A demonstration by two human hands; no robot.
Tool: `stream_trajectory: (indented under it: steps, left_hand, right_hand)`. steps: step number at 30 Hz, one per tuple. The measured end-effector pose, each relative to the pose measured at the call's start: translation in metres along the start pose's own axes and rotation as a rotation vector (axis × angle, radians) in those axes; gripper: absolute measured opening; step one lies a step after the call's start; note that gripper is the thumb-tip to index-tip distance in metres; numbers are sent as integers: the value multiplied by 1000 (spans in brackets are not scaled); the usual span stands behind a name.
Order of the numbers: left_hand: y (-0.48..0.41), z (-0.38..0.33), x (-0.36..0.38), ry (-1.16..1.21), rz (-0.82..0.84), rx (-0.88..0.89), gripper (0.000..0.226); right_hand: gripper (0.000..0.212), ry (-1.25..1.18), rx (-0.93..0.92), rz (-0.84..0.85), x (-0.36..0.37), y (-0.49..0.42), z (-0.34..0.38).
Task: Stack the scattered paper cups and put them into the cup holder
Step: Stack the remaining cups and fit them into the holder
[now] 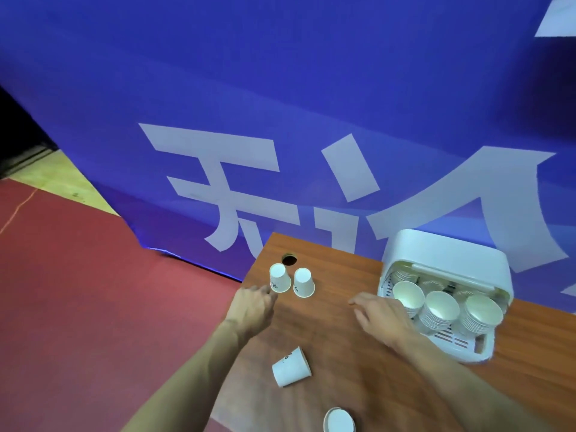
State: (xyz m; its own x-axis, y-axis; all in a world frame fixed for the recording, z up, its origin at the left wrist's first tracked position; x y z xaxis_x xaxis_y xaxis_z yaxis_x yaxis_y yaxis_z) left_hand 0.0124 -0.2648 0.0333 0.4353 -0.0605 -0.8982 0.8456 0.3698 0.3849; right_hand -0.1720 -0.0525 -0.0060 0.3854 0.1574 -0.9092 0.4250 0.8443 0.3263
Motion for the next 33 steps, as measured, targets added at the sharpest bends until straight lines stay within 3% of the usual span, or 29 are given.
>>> stream_trajectory:
  steps: [13,21,28,30,33]
  left_hand:
    - [-67,73,42,-20,109,85,20]
    - [-120,82,41,8,59,146,25]
    - [-165,90,57,43,87,130,29]
    - [-173,90,67,77,98,141,34]
    - [-182,87,84,140,100,157,58]
  right_hand:
    - [37,20,197,145,3,-69,32]
    - [46,59,174,195,6,-130,58]
    - [41,67,154,231,18,-198,67]
    - [46,72,157,269,24,-212,69]
    - [50,101,165,290,33,-229,71]
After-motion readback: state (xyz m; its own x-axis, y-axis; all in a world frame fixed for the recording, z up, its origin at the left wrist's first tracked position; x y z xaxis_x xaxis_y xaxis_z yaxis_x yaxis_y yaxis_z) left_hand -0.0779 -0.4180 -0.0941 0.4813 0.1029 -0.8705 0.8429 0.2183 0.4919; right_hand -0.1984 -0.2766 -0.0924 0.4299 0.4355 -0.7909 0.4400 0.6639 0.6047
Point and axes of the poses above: each hand's wrist, its own y-axis away from the middle knuckle, its own x-axis out of the palm, z = x × y, the point moved 5 cm from there along -y, towards the middle knuckle, and after that the axes turned 15 degrees about z, right-handed, at the moved point
